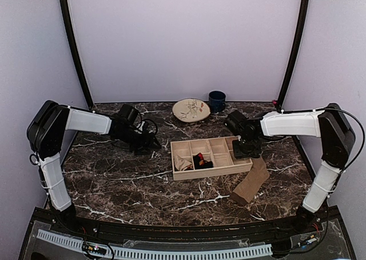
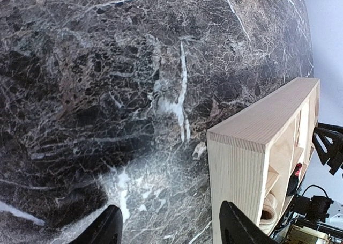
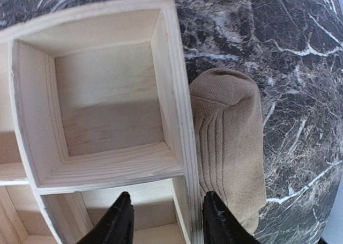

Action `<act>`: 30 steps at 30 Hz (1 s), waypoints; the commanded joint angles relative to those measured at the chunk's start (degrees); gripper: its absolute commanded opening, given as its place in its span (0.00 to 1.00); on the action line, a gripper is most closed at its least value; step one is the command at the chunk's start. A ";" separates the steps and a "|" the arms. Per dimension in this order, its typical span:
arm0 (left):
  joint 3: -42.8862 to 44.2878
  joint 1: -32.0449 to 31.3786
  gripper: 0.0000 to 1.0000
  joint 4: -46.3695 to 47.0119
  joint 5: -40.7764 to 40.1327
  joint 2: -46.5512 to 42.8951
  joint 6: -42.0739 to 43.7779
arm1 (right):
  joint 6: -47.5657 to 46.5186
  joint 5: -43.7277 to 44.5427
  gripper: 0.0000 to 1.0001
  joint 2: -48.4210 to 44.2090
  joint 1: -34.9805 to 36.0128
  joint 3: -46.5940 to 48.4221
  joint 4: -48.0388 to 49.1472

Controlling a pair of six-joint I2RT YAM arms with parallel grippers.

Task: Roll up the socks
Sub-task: Move the storage box to the center of the board.

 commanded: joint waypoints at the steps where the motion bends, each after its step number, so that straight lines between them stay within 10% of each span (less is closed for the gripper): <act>1: -1.78 0.32 0.65 -0.73 -0.61 -4.07 1.08 | 1.39 -2.85 0.31 1.07 -0.31 -2.20 1.70; 7: -3.30 0.28 0.65 -0.94 -1.35 -5.63 1.28 | 1.29 -4.60 0.10 2.68 -0.20 -0.47 2.79; 30: -8.05 0.89 0.65 -4.55 -10.21 -16.31 1.33 | -5.57 -6.61 0.08 19.00 1.08 25.30 0.07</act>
